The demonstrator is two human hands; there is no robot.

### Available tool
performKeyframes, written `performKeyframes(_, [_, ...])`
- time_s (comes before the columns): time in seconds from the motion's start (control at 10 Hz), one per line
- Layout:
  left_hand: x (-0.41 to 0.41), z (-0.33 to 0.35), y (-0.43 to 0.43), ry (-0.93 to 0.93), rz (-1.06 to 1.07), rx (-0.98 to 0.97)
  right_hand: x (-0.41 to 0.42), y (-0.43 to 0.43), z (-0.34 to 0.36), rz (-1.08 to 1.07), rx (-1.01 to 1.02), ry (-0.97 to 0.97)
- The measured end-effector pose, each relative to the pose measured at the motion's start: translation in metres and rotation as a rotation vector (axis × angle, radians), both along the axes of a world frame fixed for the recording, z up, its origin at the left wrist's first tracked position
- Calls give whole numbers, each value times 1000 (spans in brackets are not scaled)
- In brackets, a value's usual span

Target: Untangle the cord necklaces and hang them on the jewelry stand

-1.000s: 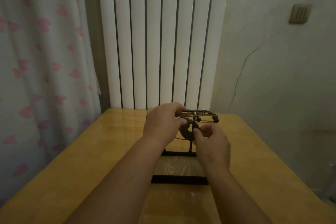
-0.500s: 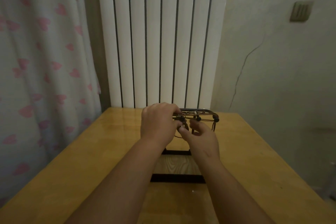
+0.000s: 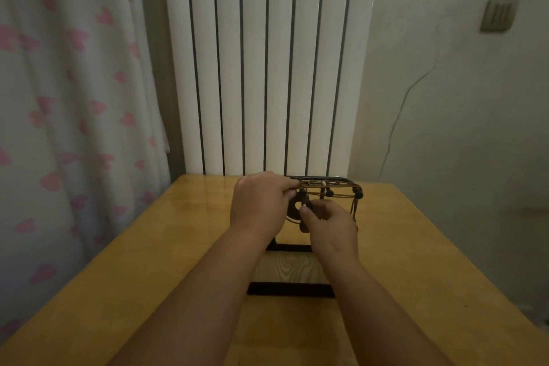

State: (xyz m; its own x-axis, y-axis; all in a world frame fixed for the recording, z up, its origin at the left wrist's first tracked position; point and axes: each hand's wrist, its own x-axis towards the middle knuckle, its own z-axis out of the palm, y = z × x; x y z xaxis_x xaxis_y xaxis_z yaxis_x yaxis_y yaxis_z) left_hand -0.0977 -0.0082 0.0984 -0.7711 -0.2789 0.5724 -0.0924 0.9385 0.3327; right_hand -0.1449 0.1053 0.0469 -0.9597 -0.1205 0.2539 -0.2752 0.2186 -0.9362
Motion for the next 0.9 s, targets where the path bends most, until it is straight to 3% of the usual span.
performKeyframes(0.3, [3, 2, 3, 36, 79, -109, 0, -1, 1, -18, 2, 11])
performKeyframes(0.9, [17, 1, 6, 3, 59, -54, 5, 7, 3, -151, 50, 81])
